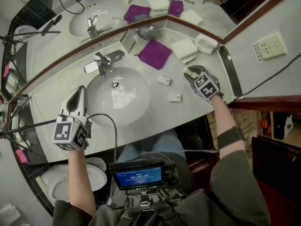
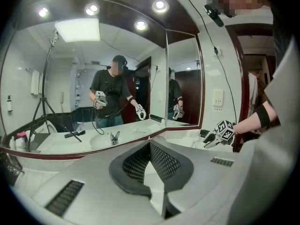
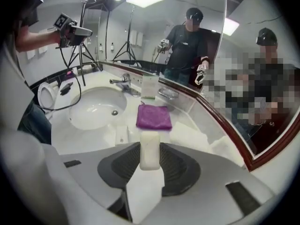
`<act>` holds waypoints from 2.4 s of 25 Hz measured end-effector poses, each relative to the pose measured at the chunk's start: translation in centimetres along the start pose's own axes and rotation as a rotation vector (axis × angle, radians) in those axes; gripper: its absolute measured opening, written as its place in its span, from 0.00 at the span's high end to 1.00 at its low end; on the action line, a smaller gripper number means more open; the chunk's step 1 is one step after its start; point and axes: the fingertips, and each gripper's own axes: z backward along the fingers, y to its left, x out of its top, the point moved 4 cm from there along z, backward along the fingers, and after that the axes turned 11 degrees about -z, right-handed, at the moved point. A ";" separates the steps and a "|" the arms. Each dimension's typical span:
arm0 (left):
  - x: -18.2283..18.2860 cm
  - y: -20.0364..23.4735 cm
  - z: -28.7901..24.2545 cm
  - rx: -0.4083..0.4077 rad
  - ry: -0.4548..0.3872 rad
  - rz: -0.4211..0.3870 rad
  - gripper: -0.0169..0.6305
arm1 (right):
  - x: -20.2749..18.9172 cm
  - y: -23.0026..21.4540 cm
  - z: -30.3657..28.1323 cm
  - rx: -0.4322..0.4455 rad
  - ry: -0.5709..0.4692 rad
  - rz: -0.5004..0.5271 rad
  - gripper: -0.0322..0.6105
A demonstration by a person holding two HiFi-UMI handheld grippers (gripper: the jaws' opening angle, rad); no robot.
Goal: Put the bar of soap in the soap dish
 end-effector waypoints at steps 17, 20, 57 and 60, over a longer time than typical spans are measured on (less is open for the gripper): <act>-0.5 2.2 0.3 -0.015 -0.032 -0.003 0.97 | 11.0 9.4 4.0 0.056 -0.364 -0.309 0.72; -0.2 2.4 -0.2 -0.021 -0.043 -0.009 0.97 | 12.5 9.8 4.3 0.040 -0.411 -0.395 0.72; -3.4 1.6 -5.0 0.096 -0.007 0.105 0.97 | 23.3 -3.2 -20.9 -0.138 -0.176 -0.200 0.71; -3.4 1.9 -4.7 0.103 -0.005 0.106 0.97 | 23.8 -2.2 -21.1 -0.121 -0.175 -0.192 0.71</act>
